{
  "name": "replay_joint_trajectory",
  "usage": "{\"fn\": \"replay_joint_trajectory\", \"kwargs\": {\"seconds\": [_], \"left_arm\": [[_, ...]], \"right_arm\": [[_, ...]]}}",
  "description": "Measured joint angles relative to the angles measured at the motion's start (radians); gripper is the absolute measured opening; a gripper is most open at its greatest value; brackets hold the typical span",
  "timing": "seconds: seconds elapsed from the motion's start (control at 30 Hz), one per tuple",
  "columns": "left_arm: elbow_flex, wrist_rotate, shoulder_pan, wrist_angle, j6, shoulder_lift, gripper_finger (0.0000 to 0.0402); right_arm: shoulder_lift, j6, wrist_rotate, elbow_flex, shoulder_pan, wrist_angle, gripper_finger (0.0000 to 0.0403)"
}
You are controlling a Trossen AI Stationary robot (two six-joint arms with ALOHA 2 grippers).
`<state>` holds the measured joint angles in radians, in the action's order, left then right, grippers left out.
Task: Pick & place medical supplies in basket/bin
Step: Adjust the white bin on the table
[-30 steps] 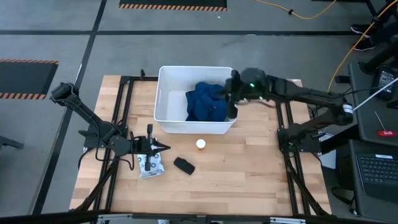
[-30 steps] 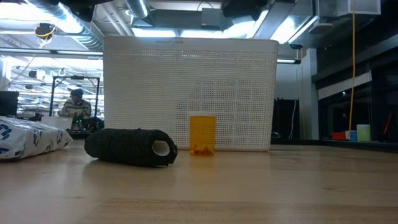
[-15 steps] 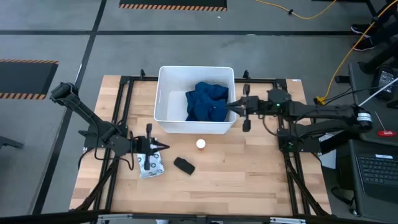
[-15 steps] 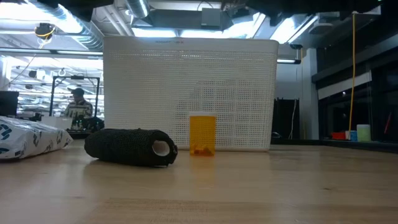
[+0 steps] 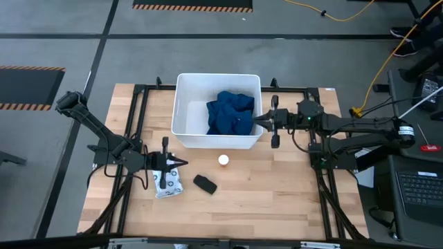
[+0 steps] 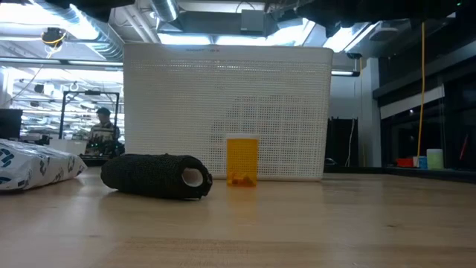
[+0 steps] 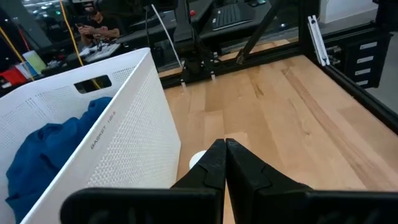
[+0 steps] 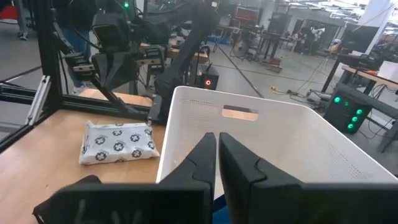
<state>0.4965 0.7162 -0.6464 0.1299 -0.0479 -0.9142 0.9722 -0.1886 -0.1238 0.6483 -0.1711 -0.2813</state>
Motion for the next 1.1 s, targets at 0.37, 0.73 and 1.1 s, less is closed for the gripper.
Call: {"fn": "replay_joint_trajectory", "kwargs": {"seconds": [0.37, 0.73, 1.1], "left_arm": [[0.0, 0.02, 0.0, -0.015, 0.008, 0.001, 0.0004], [0.065, -0.07, -0.003, -0.349, 0.303, 0.0, 0.0003], [0.217, -0.224, 0.0, -0.513, 0.388, -0.11, 0.0002]], "right_arm": [[0.0, 0.019, -0.076, 0.0, 0.149, 0.082, 0.0005], [0.12, 0.052, 0.13, 0.0, 0.293, 0.087, 0.0004], [0.289, 0.025, 0.132, 0.0, 0.293, -0.06, 0.0005]]}}
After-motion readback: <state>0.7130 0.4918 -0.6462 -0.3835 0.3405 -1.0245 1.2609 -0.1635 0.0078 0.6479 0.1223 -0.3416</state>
